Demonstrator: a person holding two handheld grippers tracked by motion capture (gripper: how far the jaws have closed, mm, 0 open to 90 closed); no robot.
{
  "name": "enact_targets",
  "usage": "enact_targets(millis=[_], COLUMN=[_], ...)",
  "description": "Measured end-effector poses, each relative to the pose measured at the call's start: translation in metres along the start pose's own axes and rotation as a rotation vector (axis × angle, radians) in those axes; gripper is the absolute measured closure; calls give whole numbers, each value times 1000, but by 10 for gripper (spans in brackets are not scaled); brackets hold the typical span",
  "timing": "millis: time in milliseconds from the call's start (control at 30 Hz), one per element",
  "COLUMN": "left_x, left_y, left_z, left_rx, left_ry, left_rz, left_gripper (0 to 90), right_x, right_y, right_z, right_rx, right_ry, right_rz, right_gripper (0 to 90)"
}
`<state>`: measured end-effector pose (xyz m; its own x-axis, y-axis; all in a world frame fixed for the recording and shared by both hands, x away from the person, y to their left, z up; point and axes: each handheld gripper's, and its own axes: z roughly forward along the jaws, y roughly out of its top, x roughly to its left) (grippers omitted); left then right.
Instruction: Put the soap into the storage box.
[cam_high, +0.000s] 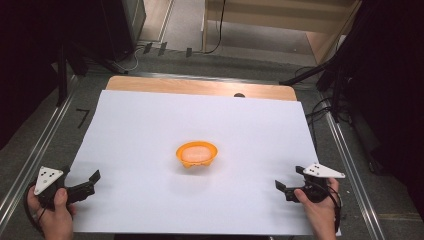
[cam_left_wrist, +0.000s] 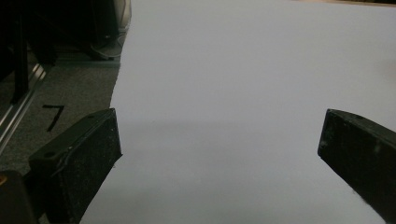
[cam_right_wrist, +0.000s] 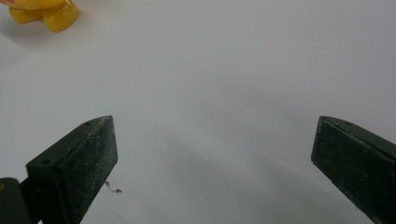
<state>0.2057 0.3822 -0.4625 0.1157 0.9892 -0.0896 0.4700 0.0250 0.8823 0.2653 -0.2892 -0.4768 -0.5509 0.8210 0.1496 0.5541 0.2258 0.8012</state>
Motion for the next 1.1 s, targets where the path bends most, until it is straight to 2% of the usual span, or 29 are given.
enact_targets(millis=[233,567,700,800,967,1100], left_x=[0,1,0,0,-1,-1], left_y=[0,0,0,0,0,0], left_z=[0,0,0,0,0,1], left_rx=[2,3,2,4,11,14], left_ry=[-1,-3,-3,-2,0,5], left_rz=[1,1,1,3,10,11], left_gripper=[0,0,0,0,0,0], right_x=[-9,-23,-27,-29,-26,-28], right_y=[-20,-40,-46,-50,-49,-50], right_z=[-18,-43,-52,-55,-51,-51], right_rx=[-40,-85,-150,-188,-156,-154], right_ry=[-34,-90,-102,-92,-119,-115], right_rz=[44,90,112,141,116,134], right_gripper=[6,6,6,7,11,11])
